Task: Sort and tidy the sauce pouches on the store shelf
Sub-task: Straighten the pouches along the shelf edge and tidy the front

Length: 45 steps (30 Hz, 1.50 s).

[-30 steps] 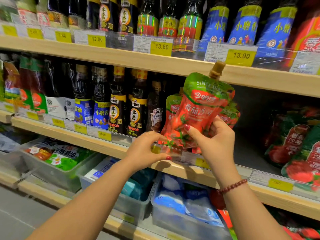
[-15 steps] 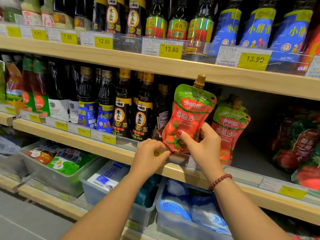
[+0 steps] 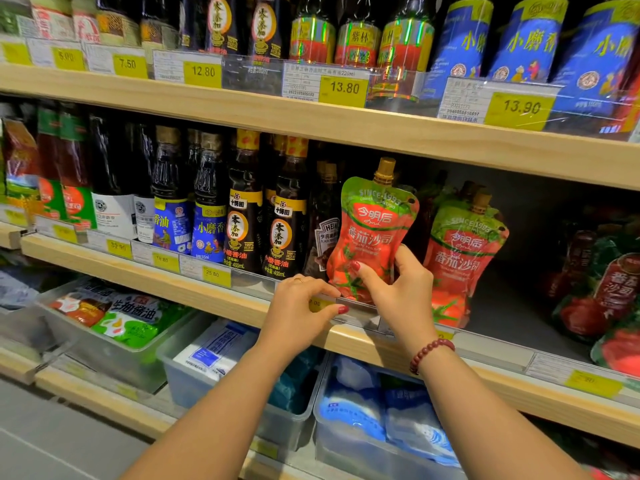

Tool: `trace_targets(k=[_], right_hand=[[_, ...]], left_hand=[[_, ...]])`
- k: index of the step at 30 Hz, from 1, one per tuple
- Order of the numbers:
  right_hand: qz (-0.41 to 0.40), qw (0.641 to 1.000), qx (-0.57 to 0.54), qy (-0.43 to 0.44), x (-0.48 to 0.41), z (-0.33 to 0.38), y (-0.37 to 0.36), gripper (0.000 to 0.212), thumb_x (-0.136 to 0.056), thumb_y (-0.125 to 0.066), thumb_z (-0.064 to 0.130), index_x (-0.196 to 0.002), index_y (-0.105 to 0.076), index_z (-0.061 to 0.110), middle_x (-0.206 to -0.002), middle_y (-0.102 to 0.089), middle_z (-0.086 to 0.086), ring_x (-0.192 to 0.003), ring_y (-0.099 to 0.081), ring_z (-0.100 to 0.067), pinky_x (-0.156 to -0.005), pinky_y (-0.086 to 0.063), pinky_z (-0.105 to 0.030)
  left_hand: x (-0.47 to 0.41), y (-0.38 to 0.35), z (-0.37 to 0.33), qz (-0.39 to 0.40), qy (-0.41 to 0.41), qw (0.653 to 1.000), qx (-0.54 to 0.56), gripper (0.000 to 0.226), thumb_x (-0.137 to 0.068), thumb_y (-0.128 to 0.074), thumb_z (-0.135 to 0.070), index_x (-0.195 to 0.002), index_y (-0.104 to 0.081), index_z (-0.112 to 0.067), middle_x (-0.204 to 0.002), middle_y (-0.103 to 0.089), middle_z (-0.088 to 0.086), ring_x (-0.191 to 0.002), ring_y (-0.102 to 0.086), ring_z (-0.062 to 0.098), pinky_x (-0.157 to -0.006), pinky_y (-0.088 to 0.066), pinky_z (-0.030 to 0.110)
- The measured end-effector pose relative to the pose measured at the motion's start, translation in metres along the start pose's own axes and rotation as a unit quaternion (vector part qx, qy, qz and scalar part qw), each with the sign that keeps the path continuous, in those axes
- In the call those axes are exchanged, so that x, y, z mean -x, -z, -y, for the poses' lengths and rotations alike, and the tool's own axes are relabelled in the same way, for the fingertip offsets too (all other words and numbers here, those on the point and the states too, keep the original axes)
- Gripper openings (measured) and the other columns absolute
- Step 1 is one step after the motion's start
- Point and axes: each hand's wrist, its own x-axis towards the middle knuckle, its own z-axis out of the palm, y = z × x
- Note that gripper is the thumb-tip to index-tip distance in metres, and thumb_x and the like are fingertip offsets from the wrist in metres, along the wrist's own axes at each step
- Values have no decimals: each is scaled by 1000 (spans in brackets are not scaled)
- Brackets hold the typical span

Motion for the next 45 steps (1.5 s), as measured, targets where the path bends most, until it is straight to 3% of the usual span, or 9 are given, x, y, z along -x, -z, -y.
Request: trace_targets(k=[5,10,12,17,22,27,30,36,45], right_hand=[[21,998,22,-49,3,-8,-1,24,-77,-71,34,-88,-59,16,-79,-64,11,-70,-60,-4,-60,-52,-28],[96,986,63,-124,-8,-4,2,29,-77,-71,36,-91,-60,13,-85,-66,-2,-74,-61,-14,-67,-55,-39],[117,982,70,-131,-8,-1,4,32,-77,-70,36,-94,-59,12,-88,-66,-3,-77,-62,-16,-70,-55,-41],[146,971,142,-128,-6,6,15,33,-75,-71,37,-97,-55,18,-89,-65,2,-79,-62,-16,-70,-55,-39],[177,965,146,-127,-8,8,20,24,-81,-67,28,-98,-54,19,-89,-62,3,-75,-59,-14,-67,-53,-35],[193,959,151,-139,-15,2,17,17,-84,-63,26,-89,-50,16,-80,-56,0,-67,-53,-14,-52,-42,-28],[193,954,164,-158,-20,-2,15,20,-86,-62,25,-78,-46,17,-73,-51,1,-60,-47,-13,-47,-33,-26],[211,950,166,-160,-25,-3,11,17,-88,-58,24,-87,-42,18,-80,-53,-1,-73,-52,-19,-60,-41,-30],[200,957,139,-159,-17,-1,13,17,-89,-58,22,-90,-41,17,-89,-56,-3,-79,-57,-22,-66,-49,-33]], left_hand=[[0,-4,-1,-29,-15,999,9,14,-69,-78,-36,-81,-70,-32,-83,-65,-16,-91,-56,7,-83,-45,26],[-3,-9,-7,-66,-4,998,21,12,-69,-78,-36,-72,-71,-27,-73,-67,-17,-78,-58,-2,-73,-48,23],[-5,-9,-10,-77,-3,997,16,16,-69,-76,-38,-78,-66,-30,-79,-65,-17,-77,-58,-2,-69,-50,24],[-11,-6,-19,-59,-41,997,-31,69,-70,-76,-39,-127,-38,-47,-120,-48,-13,-98,-55,7,-75,-51,31],[-20,-10,-25,-30,-54,996,-62,96,-71,-76,-34,-135,-9,-59,-119,-53,-4,-102,-57,15,-80,-53,36],[-32,-14,-28,-32,-48,996,-62,85,-70,-79,-29,-130,-23,-50,-103,-58,2,-92,-59,21,-74,-56,40],[-38,-17,-30,-30,-54,995,-73,76,-69,-79,-30,-126,-30,-40,-96,-56,1,-88,-58,20,-74,-53,34],[-41,-23,-29,-38,-39,994,-95,79,-72,-78,-29,-130,-24,-38,-98,-55,5,-91,-56,23,-76,-49,31],[-34,-21,-34,-21,-39,997,-61,76,-75,-76,-20,-130,-27,-38,-95,-50,2,-93,-57,24,-77,-56,39]])
